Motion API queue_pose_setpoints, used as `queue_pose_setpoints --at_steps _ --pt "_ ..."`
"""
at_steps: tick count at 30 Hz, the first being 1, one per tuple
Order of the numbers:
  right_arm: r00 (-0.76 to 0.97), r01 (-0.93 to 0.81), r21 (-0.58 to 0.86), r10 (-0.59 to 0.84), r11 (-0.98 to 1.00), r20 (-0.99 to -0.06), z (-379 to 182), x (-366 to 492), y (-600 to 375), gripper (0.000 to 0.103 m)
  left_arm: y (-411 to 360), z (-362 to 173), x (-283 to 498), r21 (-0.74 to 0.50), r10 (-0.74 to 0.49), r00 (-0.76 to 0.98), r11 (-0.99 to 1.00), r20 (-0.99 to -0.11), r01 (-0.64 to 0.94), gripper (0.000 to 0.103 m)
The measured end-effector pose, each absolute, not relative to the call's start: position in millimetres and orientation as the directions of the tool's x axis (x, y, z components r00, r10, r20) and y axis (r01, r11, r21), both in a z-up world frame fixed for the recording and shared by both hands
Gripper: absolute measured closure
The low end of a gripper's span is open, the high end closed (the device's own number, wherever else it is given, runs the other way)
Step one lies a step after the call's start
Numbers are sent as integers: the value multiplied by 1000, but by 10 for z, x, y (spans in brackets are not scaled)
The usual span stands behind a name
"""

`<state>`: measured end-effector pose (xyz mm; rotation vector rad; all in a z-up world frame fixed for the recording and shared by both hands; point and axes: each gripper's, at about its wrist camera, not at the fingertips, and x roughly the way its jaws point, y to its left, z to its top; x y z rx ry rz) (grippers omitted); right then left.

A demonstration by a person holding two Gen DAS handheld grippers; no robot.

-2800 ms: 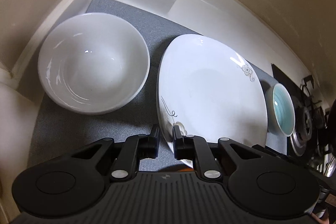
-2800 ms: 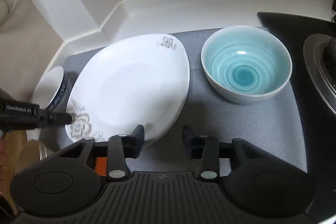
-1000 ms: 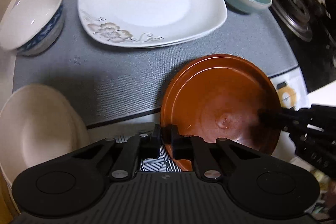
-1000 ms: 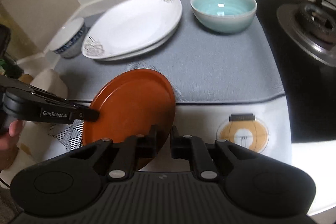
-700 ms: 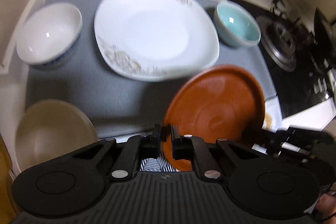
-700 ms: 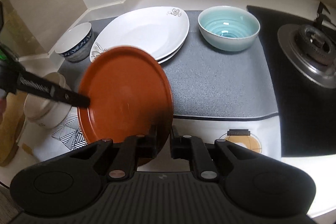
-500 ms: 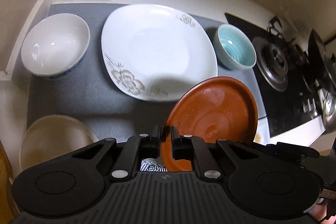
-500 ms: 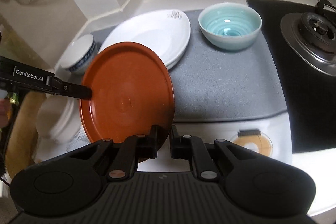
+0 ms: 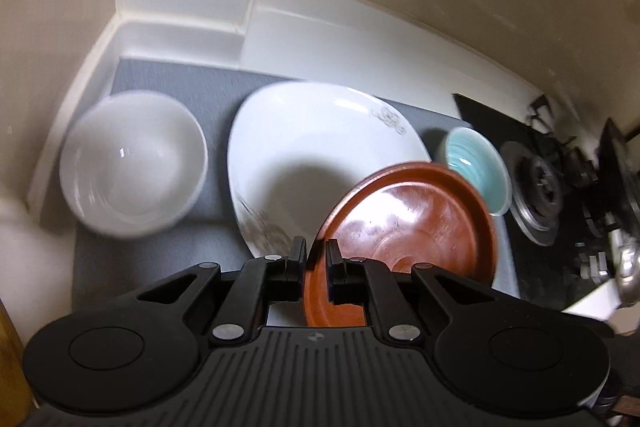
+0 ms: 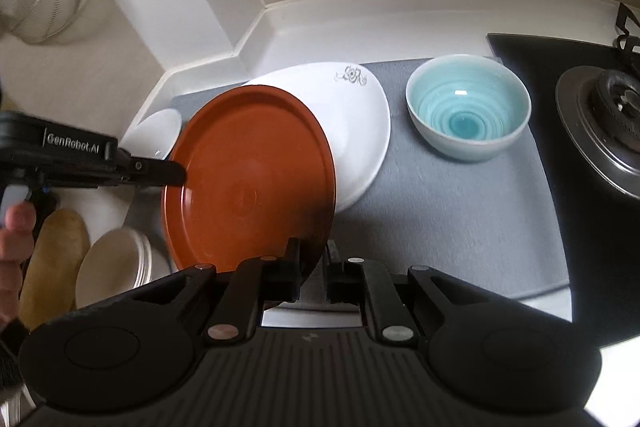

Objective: Organize plates and bowls

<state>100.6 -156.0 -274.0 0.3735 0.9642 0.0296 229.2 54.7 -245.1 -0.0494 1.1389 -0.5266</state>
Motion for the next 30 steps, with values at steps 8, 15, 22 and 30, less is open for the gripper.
queue_pose_setpoints --at_steps 8,15,22,30 --pt "601 191 253 91 948 -794 -2865 1443 -1557 91 386 -2771 2641 -281 -395 297 889 -869 361 93" --pt "571 239 224 50 945 -819 -3111 1797 -1639 88 257 -2955 2778 -256 -366 294 900 -883 352 93" --pt "573 220 209 47 953 -818 -3178 1935 -1622 85 350 -3095 2922 -303 -393 284 900 -875 313 93" --pt "593 196 230 72 953 -802 -3224 2032 -1633 77 571 -3057 2957 -396 -457 278 884 -845 248 93"
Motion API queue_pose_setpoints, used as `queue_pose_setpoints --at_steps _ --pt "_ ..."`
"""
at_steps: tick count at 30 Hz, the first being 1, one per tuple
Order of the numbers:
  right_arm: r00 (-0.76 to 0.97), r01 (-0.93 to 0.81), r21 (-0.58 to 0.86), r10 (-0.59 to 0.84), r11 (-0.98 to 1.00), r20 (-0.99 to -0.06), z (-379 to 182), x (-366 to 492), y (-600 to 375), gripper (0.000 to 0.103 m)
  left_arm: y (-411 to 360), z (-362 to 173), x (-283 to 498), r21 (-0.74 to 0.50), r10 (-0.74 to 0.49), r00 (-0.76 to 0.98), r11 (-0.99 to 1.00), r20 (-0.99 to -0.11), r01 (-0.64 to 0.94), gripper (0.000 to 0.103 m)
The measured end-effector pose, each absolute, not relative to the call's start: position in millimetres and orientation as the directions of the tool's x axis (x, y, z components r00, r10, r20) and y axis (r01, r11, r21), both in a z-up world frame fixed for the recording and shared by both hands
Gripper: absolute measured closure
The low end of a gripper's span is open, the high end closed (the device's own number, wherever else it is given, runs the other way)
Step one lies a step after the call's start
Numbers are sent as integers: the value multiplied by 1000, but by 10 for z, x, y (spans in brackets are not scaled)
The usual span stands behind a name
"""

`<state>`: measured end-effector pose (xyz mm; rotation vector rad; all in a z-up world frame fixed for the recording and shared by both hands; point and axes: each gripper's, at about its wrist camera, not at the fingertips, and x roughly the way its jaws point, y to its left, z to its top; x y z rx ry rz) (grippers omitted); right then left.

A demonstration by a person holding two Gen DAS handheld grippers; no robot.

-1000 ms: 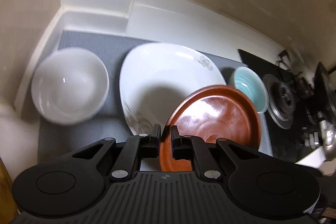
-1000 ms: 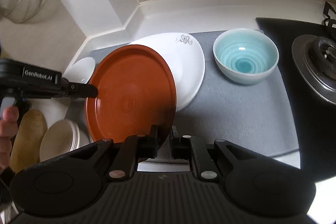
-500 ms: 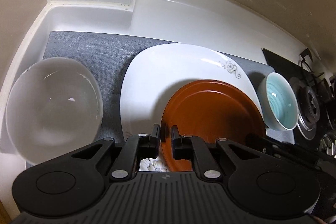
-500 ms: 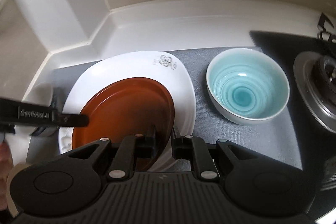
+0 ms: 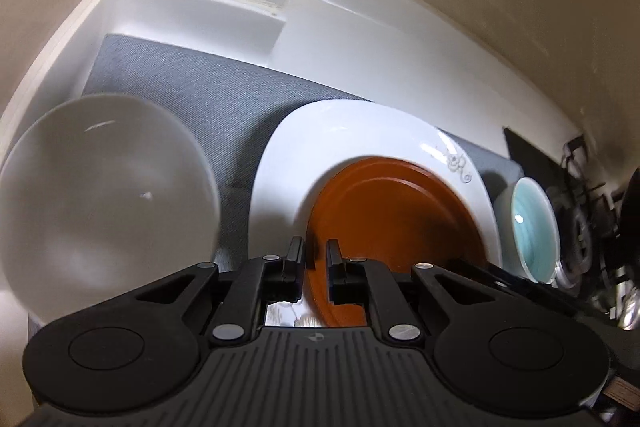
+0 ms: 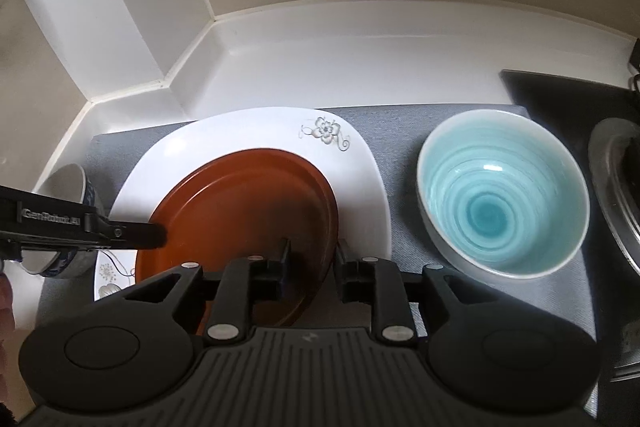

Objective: Organize plates and bowls

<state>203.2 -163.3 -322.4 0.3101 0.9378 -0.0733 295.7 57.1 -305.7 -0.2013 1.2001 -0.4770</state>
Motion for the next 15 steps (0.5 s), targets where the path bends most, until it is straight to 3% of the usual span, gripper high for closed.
queue_pose_setpoints --at_steps 3,7,10,13,15 --pt "606 201 232 65 952 -793 -3223 2019 -1622 73 731 -2952 2881 -424 -481 301 874 -823 238 86" --pt "625 213 234 52 948 -779 -3165 1945 -1635 62 1061 -2742 2751 -425 -486 350 873 -801 240 66" --pt "670 197 203 20 959 -742 -2984 1827 -1586 45 1436 -2609 2577 -459 -507 396 862 -766 216 53" --pt "704 107 262 113 959 -701 -2801 1763 -1499 32 1779 -2570 2412 -452 -488 444 871 -752 191 50" --pt "707 41 281 171 959 -686 -2717 1778 -1371 31 1976 -2600 2372 -430 -446 471 891 -761 147 50"
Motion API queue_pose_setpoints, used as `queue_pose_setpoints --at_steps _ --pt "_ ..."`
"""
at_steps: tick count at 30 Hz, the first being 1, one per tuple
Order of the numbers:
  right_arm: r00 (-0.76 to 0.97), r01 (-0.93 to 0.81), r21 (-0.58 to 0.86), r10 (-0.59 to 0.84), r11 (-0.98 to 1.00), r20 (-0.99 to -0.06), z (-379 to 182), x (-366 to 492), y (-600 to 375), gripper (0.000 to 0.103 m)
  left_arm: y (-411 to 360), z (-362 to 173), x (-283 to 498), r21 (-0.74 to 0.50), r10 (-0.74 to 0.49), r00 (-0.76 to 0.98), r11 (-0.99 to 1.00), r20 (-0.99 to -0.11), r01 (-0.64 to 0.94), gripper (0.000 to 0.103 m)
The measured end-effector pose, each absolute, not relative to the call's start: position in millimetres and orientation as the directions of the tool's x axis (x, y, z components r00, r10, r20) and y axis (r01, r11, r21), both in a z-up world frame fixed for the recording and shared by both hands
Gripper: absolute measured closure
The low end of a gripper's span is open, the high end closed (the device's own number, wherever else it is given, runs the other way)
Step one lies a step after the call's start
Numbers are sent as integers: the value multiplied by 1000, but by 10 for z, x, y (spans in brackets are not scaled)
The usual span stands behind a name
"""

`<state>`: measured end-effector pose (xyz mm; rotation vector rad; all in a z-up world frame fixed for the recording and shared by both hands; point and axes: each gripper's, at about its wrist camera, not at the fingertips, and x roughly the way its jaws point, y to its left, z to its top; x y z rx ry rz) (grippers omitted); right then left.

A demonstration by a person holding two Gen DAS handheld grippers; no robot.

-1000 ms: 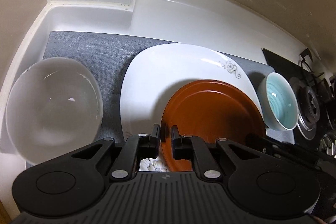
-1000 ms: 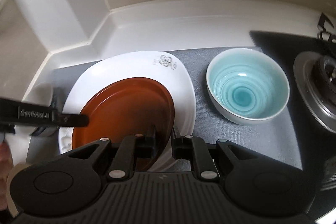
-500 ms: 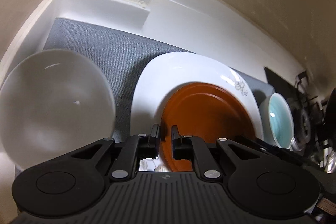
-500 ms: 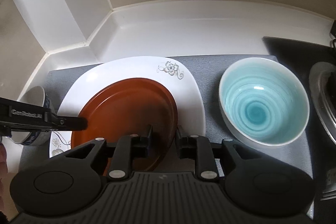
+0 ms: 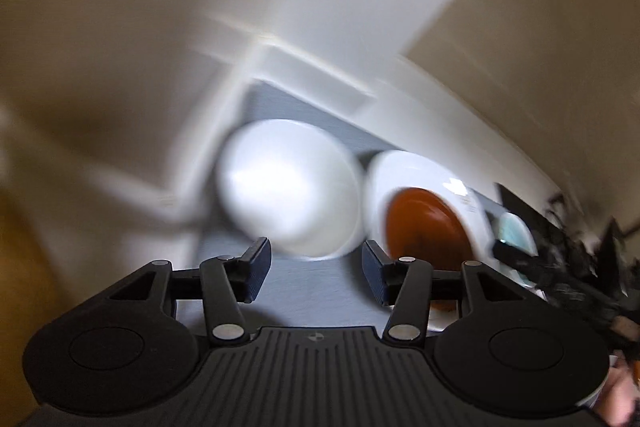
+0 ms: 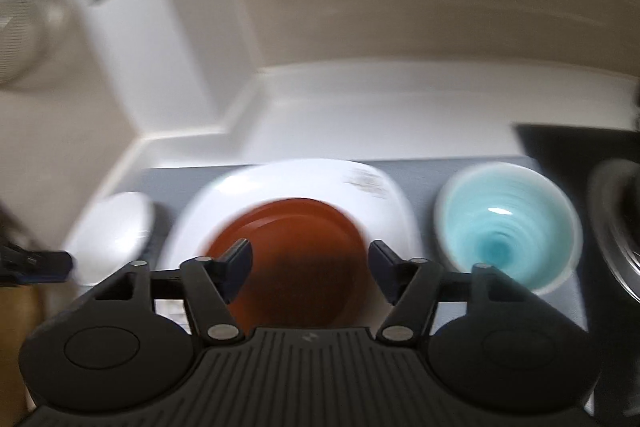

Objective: Organize plates and bowls

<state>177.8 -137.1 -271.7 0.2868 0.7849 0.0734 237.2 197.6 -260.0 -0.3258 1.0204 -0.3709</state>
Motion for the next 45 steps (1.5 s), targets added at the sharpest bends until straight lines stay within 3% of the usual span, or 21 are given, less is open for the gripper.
queue_pose_setpoints --at_steps 2,3,4,7,10,13,18,20,25,34,45 --pt "696 -25 304 235 952 -678 -2688 1843 -1208 31 2106 -2665 2394 -430 -429 484 895 -762 117 52" --pt "688 -55 318 267 946 -675 -2693 1889 -1122 31 2137 -2709 2433 -427 -417 477 899 -774 94 57" --pt "682 -79 325 289 943 -672 -2698 1928 -1031 31 2151 -2748 2471 -432 -415 473 899 -777 79 71" --pt "647 -129 310 317 942 -694 -2737 2149 -741 36 2177 -2836 2566 -463 -424 476 886 -770 41 79" --pt "627 -186 307 353 933 -695 -2742 2321 -516 43 2154 -2846 2627 -453 -411 485 891 -772 34 80" --pt "602 -199 317 370 928 -708 -2778 2419 -386 59 2144 -2893 2688 -445 -399 485 895 -779 21 80" --pt "548 -188 326 375 926 -747 -2871 2535 -223 68 2235 -2990 2740 -489 -420 477 872 -772 -24 86" --pt "532 -185 332 379 925 -757 -2919 2577 -188 83 2262 -2986 2722 -491 -422 479 871 -770 -22 86" --pt "515 -200 309 368 930 -774 -2955 2629 -153 89 2280 -2988 2664 -502 -446 448 865 -775 -8 86" --pt "440 -218 322 388 921 -810 -2887 2323 -145 91 2325 -2982 2234 -492 -460 405 870 -791 27 85" --pt "439 -193 342 392 920 -808 -3000 2417 -167 84 2304 -3130 2445 -489 -433 430 872 -792 -23 85"
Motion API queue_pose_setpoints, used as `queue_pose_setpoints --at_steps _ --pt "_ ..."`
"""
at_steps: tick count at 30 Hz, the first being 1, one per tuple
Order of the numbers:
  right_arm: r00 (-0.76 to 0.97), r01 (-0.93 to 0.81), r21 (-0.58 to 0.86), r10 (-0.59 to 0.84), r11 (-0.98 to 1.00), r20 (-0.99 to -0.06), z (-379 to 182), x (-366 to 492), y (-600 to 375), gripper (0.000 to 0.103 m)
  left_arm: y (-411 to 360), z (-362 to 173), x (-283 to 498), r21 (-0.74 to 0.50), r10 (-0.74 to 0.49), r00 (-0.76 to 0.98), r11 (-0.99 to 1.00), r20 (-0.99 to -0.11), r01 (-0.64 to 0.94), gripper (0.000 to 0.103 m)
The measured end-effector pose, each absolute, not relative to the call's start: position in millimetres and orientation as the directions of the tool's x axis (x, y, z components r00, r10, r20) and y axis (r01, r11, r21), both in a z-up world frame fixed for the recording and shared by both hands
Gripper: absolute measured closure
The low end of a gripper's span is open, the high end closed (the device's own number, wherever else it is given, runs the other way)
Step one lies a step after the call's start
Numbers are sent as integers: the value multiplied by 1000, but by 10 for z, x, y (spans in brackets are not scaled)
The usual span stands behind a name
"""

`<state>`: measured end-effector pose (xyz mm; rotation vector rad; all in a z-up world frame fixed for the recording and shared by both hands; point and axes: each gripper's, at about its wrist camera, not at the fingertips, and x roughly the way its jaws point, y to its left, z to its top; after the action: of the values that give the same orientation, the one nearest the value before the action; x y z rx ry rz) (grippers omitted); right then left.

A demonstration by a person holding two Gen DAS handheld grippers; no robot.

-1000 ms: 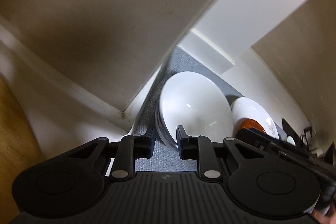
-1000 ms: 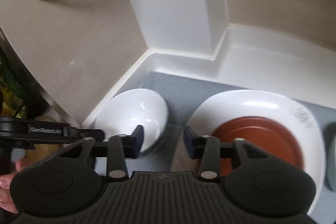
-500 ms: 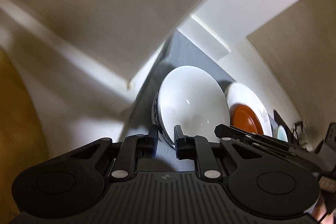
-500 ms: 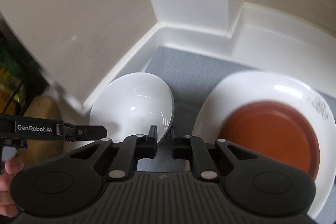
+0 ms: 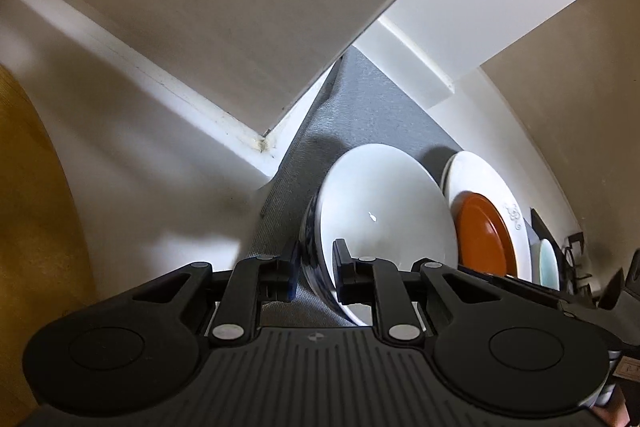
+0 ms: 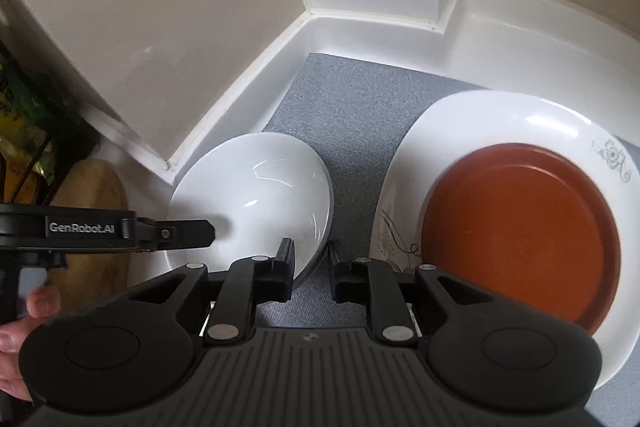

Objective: Organize plates and bowls
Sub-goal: 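Carry the white bowl and lower it into the light blue bowl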

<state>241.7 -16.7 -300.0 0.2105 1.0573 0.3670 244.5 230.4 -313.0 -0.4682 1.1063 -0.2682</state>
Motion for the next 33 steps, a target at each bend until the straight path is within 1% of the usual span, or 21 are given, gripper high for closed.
queue_pose_setpoints --at_steps 4,9,15,24,28,30,33 --pt "475 -192 332 383 924 -792 -2929 2353 -183 87 2181 -3030 2376 -427 -387 432 904 -815 3 85" --pt "519 -160 365 392 917 -759 -2741 2264 -400 89 2145 -2845 2330 -496 -447 433 869 -783 1 85" --pt "585 -100 406 383 909 -715 -2547 2007 -827 89 1775 -2533 2262 -474 -460 439 876 -772 85 85" --pt "680 22 448 315 894 -662 -2417 1594 -1673 89 906 -2262 2192 -430 -485 392 875 -782 224 85" --pt "714 70 430 256 900 -652 -2354 1446 -2033 89 379 -2222 2218 -401 -482 360 873 -799 278 85" --pt "732 95 421 223 902 -644 -2332 1393 -2253 89 141 -2236 2255 -406 -494 333 863 -803 301 85" --pt "749 147 406 167 902 -642 -2339 1332 -2605 89 -160 -2306 2360 -462 -541 268 832 -797 307 85"
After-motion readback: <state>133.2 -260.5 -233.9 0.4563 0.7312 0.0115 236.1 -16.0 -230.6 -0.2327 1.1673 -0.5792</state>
